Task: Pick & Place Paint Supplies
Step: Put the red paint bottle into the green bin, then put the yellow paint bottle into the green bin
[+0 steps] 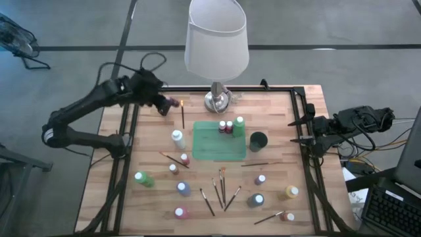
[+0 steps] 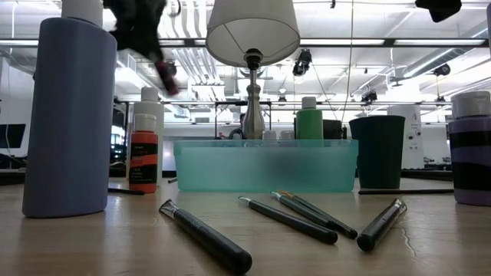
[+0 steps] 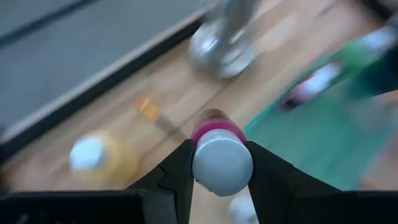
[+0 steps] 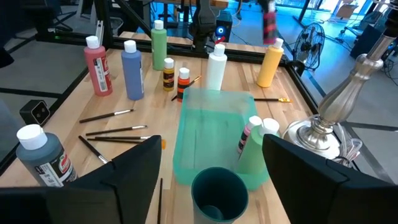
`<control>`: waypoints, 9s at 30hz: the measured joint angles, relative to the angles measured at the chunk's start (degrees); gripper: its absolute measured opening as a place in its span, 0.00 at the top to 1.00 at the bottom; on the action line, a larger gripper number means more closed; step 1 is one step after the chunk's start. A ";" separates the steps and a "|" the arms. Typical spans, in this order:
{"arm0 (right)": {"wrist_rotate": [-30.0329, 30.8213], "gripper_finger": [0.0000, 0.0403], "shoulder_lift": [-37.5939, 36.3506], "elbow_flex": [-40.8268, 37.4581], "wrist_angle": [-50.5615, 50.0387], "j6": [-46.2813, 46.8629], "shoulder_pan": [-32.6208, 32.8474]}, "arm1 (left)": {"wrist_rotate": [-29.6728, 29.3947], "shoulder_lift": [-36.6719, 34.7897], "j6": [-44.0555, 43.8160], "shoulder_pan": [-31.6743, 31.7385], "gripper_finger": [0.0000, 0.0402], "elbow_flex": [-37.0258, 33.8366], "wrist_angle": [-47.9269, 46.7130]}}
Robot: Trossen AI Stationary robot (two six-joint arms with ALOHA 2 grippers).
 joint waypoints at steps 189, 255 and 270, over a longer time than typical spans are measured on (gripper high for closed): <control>0.00 0.10 0.00 0.00 0.00 -0.08 0.01 | 7.39 2.81 -3.09 -27.05 0.56 7.28 -7.22; 0.00 0.10 0.00 0.00 0.00 -0.07 -0.01 | 13.23 15.49 21.62 -42.49 0.45 -18.40 7.08; 0.00 0.10 0.00 0.00 0.00 0.02 0.00 | 13.18 15.38 22.08 -42.47 0.48 -20.03 10.48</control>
